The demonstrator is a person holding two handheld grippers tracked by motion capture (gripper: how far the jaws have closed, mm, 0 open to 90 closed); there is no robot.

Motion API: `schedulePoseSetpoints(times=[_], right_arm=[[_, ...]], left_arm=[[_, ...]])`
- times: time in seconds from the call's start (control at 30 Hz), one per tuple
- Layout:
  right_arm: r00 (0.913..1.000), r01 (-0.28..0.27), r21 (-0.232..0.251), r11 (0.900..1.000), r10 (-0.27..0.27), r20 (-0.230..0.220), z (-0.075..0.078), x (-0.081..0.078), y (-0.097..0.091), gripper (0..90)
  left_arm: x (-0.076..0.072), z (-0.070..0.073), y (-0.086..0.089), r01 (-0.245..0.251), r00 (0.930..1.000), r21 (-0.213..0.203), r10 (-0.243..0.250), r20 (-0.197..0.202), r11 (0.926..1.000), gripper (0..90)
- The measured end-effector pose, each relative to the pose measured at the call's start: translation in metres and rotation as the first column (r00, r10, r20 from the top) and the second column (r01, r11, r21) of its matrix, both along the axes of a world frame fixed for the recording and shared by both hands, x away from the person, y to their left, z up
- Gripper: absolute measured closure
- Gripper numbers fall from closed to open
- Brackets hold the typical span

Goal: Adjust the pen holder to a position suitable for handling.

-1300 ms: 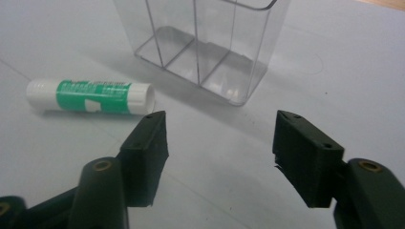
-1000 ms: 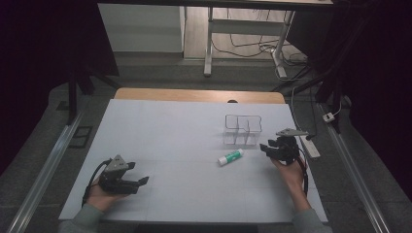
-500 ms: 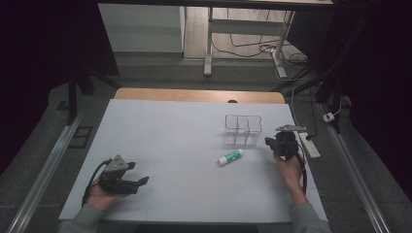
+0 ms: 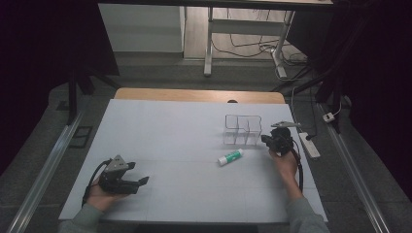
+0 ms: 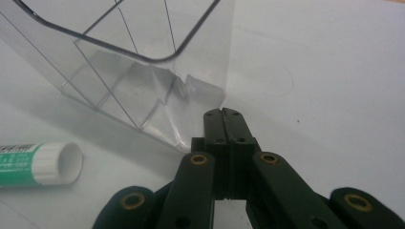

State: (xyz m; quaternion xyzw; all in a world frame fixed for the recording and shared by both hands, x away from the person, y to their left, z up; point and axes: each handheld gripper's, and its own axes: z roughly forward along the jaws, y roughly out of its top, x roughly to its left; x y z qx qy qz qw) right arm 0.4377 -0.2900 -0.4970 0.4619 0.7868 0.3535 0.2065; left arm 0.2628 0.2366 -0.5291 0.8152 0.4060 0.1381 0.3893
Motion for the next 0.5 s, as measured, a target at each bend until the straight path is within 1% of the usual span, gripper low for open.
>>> schedulePoseSetpoints(times=[0.07,0.3,0.5], right_arm=[[1.0000,-0.002,-0.009,1.0000,0.002,0.000,0.0000,0.0017,0.0022,89.4],[1.0000,-0.005,-0.015,0.9999,0.005,-0.001,-0.0012,0.0058,0.0055,89.3],[1.0000,-0.002,-0.021,0.9998,0.002,0.007,-0.0017,0.0071,0.0065,89.3]], left_arm=[[0.0000,0.0001,0.0004,-0.001,1.0000,0.000,0.001,0.001,1.0000,20.2],[0.0001,-0.0001,0.0004,0.001,1.0000,0.002,-0.001,0.000,1.0000,20.2],[0.0003,-0.0005,0.0000,0.002,1.0000,0.004,-0.002,-0.001,1.0000,20.2]])
